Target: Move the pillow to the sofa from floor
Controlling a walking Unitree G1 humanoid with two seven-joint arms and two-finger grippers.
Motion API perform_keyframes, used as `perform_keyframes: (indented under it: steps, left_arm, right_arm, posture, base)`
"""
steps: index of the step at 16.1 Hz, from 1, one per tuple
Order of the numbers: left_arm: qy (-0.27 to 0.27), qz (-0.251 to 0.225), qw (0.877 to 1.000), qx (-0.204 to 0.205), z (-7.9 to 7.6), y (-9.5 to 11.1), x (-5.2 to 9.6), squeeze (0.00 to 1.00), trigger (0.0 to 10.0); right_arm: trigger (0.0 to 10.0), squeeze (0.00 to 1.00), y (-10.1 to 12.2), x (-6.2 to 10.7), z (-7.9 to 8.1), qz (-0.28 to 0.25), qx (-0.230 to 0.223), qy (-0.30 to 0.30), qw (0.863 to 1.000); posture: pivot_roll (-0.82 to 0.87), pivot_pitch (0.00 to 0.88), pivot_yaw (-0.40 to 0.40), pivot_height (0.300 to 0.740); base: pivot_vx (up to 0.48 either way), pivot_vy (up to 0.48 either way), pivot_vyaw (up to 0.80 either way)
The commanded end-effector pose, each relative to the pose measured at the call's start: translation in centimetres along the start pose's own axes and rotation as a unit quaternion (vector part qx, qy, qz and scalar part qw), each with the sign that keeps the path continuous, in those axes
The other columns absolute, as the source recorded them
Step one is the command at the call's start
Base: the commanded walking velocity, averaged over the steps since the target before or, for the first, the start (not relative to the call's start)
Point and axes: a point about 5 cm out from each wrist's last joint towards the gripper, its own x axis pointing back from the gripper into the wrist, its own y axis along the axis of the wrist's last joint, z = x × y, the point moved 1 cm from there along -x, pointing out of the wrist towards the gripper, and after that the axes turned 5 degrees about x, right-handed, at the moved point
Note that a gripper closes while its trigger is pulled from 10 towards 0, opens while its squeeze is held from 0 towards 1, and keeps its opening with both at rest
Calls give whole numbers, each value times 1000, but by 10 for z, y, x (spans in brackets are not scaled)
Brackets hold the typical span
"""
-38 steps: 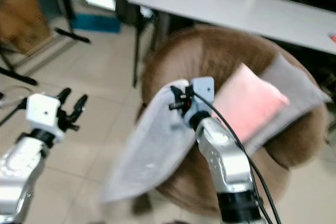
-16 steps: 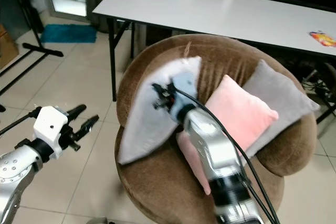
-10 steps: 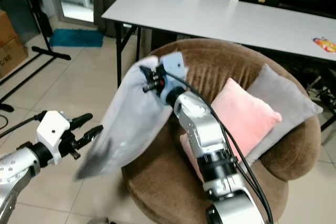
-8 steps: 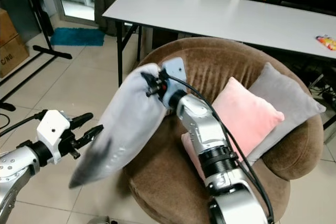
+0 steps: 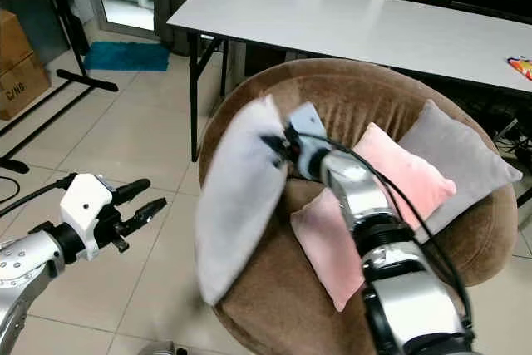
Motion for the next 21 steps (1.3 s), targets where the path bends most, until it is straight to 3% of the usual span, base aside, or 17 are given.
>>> perform_keyframes:
  steps: [1, 4, 6, 7, 9, 10, 11, 17, 19, 20, 21]
  left_arm:
    - [-16, -2, 1000, 0, -4, 3, -3, 0, 10000]
    - [-45, 15, 999, 16, -10, -1, -4, 0, 10000]
    - [-72, 23, 997, 36, -12, -3, -1, 0, 10000]
    - [-93, 20, 993, 65, -14, -1, 2, 0, 10000]
    - [-110, 24, 991, 73, -15, 1, 4, 0, 10000]
    - [-121, 28, 990, 70, -16, 1, 6, 0, 10000]
    - [-129, 30, 989, 64, -15, 2, 6, 0, 10000]
    - [-128, 28, 990, 47, -12, 7, 9, 0, 10000]
    - [-70, -5, 996, 46, -4, 13, 9, 0, 10000]
    - [-18, -32, 998, 48, 4, 17, 8, 0, 10000]
    - [-2, -41, 998, 50, 6, 19, 8, 0, 10000]
  right_arm:
    - [10000, 0, 3, 5, -18, 9, 29, -41, 999]
    - [10000, 0, -27, 23, -42, 78, 0, -137, 988]
    - [10000, 0, -41, 35, -56, 118, -17, -200, 973]
    - [10000, 0, -49, 43, -61, 139, -26, -222, 965]
    - [10000, 0, -56, 48, -63, 150, -34, -235, 960]
    - [10000, 165, -61, 50, -60, 150, -44, -234, 960]
    - [10000, 1000, -65, 50, -57, 148, -49, -232, 960]
    - [10000, 1000, -63, 68, -73, 108, -43, -265, 957]
    - [10000, 1000, -50, 83, -84, 41, -53, -291, 955]
    - [10000, 1000, -43, 89, -85, 5, -57, -309, 949]
    - [10000, 1000, -40, 91, -84, -6, -60, -315, 947]
  posture:
    - [102, 0, -86, 740]
    - [103, 0, -87, 740]
    - [105, 0, -89, 740]
    - [102, 0, -91, 740]
    - [101, 0, -90, 740]
    - [93, 0, -82, 740]
    - [91, 0, -80, 740]
    - [90, 0, -80, 740]
    - [80, 0, -72, 740]
    - [74, 0, -69, 740]
    - [74, 0, -69, 740]
  base:
    - [0, 0, 0]
    - [0, 0, 0]
    - [0, 0, 0]
    - [0, 0, 0]
    - [0, 0, 0]
    - [0, 0, 0]
    - [0, 0, 0]
    - [0, 0, 0]
    - [0, 0, 0]
    - [0, 0, 0]
    - [0, 0, 0]
